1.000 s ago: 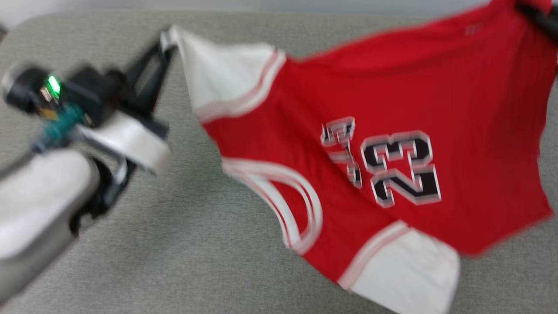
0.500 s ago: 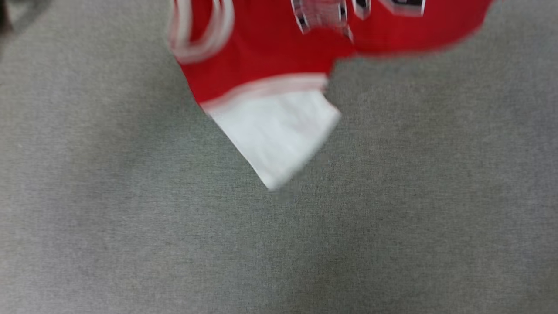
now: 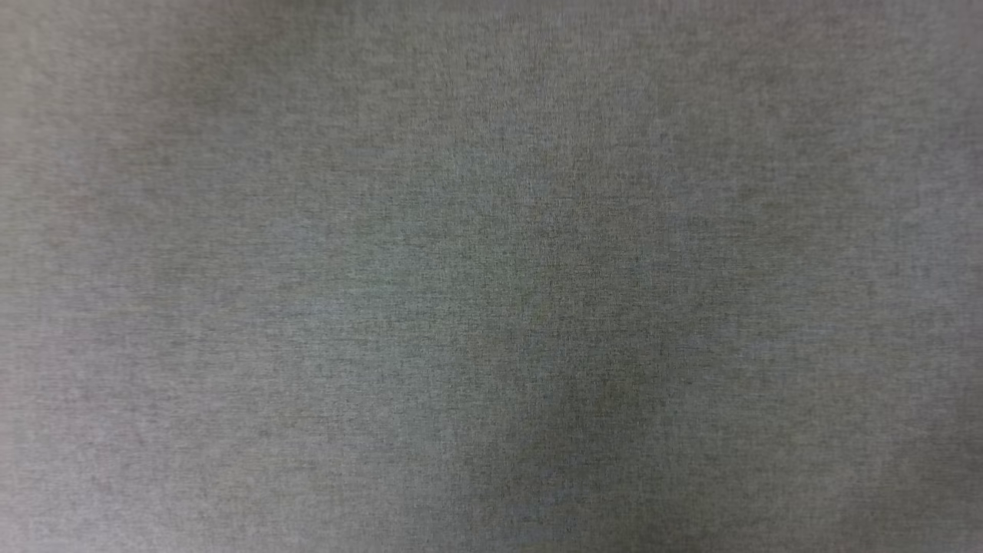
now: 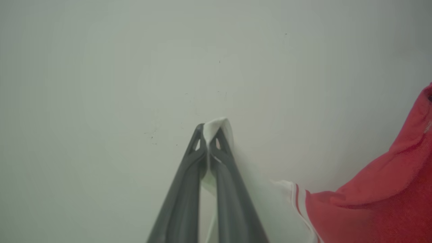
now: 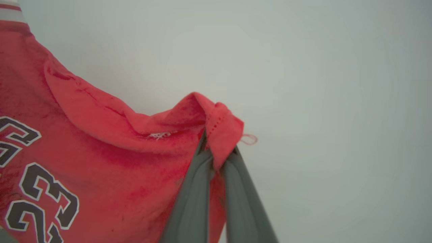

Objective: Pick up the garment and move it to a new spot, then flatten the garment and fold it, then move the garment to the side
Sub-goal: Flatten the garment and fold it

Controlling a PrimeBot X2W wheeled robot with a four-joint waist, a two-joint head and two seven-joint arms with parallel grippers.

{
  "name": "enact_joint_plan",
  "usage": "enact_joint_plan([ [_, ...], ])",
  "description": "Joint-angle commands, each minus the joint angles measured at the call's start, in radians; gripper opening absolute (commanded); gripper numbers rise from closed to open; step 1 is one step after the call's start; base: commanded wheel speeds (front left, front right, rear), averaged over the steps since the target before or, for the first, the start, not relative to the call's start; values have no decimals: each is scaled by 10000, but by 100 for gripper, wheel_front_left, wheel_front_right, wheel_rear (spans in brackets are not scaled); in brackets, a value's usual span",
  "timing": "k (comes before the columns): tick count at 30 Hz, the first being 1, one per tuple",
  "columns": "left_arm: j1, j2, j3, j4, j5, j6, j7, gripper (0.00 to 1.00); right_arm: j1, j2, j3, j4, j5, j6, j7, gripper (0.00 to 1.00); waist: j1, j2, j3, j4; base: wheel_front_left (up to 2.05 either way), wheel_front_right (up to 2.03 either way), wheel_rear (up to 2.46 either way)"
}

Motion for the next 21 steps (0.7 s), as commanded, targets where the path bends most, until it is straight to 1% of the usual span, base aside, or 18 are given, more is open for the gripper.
enact_joint_plan([
  [1, -213, -100, 57, 200, 3, -59, -104, 0, -177, 136, 101, 234, -31, -11, -142, 0, -1, -1, 228, -34, 0, 0, 0],
  [5, -391, -324, -36, 874, -10, -348, -356, 0, -435, 293, 458, 913, 52, -13, -569, 0, -1, -1, 494, -4, 0, 0, 0],
  [8, -16, -454, -183, 1370, -34, -561, -586, 0, -189, 453, 695, 1378, 409, -13, -896, 0, -1, -1, 610, 12, 0, 0, 0],
  [12, 691, -550, -114, 1932, -262, -664, -907, 0, 448, 667, 1247, 1938, 765, -13, -1318, 0, -1, -1, 625, 21, 0, 0, 0],
  [17, 2139, -570, -122, 2350, -453, -831, -1071, 0, 1494, 954, 1824, 2524, 1392, -13, -1931, 0, -1, -1, 445, 7, 0, 0, 0],
  [19, 2875, -577, -75, 2357, -506, -827, -1109, 0, 2003, 1042, 2210, 2703, 1561, -13, -2130, 0, -1, -1, 280, 14, 0, 0, 0],
  [21, 3678, -452, 76, 2200, -544, -790, -1121, 0, 2468, 1122, 2621, 2804, 1743, -13, -2264, 0, -1, -1, 92, -44, 0, 0, 0],
])
